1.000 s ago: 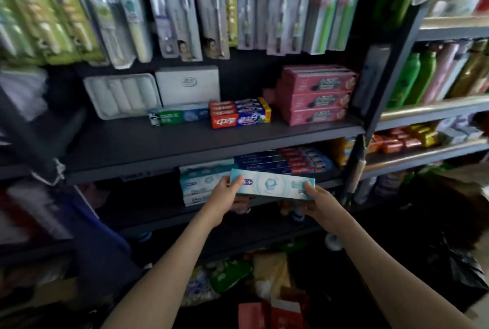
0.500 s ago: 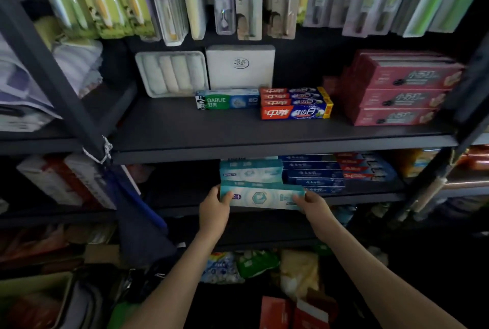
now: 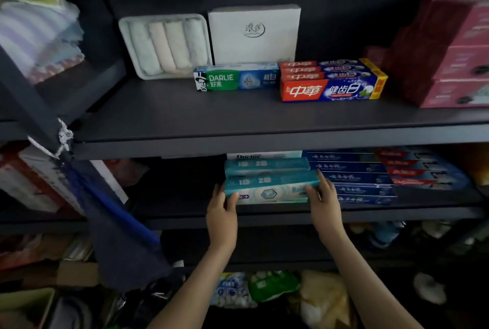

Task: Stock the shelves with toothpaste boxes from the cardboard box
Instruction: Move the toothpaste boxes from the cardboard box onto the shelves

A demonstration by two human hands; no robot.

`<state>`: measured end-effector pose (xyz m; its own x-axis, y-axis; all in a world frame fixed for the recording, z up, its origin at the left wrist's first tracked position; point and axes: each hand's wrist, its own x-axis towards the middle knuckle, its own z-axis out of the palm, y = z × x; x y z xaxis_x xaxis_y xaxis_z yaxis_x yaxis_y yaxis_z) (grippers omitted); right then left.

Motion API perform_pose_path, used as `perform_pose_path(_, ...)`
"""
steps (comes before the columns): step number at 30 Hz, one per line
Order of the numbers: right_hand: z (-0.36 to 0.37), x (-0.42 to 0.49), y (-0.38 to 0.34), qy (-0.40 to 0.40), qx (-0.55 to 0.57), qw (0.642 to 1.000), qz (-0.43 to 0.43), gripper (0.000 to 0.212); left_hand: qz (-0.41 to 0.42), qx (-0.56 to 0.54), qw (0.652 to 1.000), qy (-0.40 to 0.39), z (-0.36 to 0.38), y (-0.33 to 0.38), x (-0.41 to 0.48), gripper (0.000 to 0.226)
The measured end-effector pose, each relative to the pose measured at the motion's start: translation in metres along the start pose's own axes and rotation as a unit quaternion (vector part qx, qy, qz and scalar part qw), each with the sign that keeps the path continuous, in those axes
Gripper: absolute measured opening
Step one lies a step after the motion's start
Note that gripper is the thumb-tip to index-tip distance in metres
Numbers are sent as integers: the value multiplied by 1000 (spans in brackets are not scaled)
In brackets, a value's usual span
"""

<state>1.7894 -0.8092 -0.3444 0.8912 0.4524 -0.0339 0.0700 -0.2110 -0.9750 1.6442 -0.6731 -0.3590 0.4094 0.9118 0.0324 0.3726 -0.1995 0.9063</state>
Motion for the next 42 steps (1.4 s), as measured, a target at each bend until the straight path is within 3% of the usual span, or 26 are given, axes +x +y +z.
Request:
perform_pose_path(9,6,27,34,29,-33,995,-85,51,101,-121,987,41,24,-26,27,41)
perform_pose_path(17,17,43,48,18,-41,992,-116,52,138,-145,977,77,38,-39,40,48)
perform_pose_path(21,19,40,48,19,-30,993,-116,49,148,-118,979,75,37,-43,42,44)
perform_pose_path(24,17,31,43,22,-48,991,-124,55,160,-81,978,108,37,-34,26,61)
perform_pose_path(27,0,6,45,41,-81,987,-131,65,277,26,946,166,49,-26,-13,66)
perform_pose_path(29,-24,-21,54,61,-114,983,-134,63,347,66,930,105,69,-23,-55,63)
perform_pose_path(32,-79,-70,83,137,-175,965,-137,53,420,131,896,-59,115,-22,-127,56)
perform_pose_path(36,-172,-156,162,228,-258,938,-52,48,434,228,835,-250,192,-38,-224,63)
perform_pose_path(42,-282,-325,304,316,-330,864,211,54,501,315,651,-476,289,-89,-396,71)
